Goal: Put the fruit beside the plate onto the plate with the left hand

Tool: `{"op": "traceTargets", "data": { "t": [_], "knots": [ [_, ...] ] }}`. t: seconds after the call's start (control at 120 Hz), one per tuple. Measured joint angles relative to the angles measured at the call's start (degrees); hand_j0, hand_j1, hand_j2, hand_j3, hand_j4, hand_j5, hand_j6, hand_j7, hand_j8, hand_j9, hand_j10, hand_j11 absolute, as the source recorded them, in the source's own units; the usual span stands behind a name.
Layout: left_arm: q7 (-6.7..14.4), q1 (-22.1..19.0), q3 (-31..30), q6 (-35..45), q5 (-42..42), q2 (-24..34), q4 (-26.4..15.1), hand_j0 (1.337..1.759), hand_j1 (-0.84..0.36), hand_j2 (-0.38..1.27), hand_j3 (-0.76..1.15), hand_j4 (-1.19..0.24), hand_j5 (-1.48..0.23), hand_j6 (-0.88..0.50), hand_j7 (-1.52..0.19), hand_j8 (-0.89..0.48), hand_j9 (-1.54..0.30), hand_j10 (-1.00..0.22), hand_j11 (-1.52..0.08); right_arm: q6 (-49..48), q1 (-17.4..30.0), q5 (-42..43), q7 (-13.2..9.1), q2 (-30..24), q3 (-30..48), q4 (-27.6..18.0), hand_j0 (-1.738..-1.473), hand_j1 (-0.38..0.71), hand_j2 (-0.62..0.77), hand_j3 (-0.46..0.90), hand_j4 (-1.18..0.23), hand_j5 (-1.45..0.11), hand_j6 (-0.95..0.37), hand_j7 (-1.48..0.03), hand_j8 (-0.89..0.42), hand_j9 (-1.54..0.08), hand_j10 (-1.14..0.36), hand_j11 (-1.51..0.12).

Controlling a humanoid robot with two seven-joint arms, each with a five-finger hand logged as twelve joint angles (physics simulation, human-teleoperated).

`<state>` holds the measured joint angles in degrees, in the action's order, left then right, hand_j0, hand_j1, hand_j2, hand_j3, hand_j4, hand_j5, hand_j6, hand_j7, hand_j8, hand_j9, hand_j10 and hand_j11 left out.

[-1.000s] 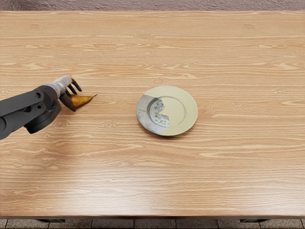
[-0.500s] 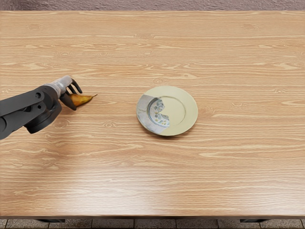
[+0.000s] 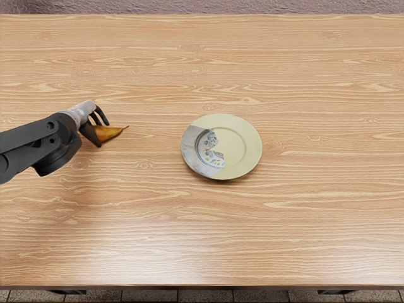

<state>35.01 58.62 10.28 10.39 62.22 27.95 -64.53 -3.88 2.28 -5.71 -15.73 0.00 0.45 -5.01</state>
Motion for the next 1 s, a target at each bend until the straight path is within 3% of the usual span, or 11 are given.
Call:
{"op": "traceTargets", "data": {
  "t": [0.367,0.542,0.7,1.0],
  "knots": [
    [0.01,0.07,0.02,-0.67,-0.83,0.19,-0.06,1.655,-0.27,0.36,0.0,-0.68,-0.87,-0.56,-0.88,-0.59,-0.9,-0.68,-0.9,-0.01,0.0,0.0,0.0,0.0,-0.01,0.0,-1.658,-0.35,0.0,0.0,0.0,0.0,0.0,0.0,0.0,0.0,0.0,0.0],
    [0.05,0.09,0.06,-0.98,-1.1,0.3,-0.08,1.653,-0.26,0.28,0.0,-0.66,-0.93,-0.52,-0.93,-0.55,-0.94,-0.7,-0.93,-0.01,0.0,0.0,0.0,0.0,-0.01,0.0,-1.658,-0.35,0.0,0.0,0.0,0.0,0.0,0.0,0.0,0.0,0.0,0.0],
    [0.06,0.44,0.1,-1.23,-2.04,0.7,-0.4,1.654,-0.31,0.36,0.0,-0.67,-0.96,-0.5,-0.95,-0.54,-0.95,-0.72,-0.95,-0.01,0.0,0.0,0.0,0.0,-0.05,0.0,-1.658,-0.35,0.0,0.0,0.0,0.0,0.0,0.0,0.0,0.0,0.0,0.0],
    [0.06,0.85,0.84,-1.32,-2.63,2.29,-3.78,1.654,-0.32,0.38,0.0,-0.7,-1.02,-0.49,-0.99,-0.52,-0.99,-0.75,-0.98,-0.01,0.0,0.0,0.0,0.0,-0.09,0.0,-1.658,-0.35,0.0,0.0,0.0,0.0,0.0,0.0,0.0,0.0,0.0,0.0]
  ]
}}
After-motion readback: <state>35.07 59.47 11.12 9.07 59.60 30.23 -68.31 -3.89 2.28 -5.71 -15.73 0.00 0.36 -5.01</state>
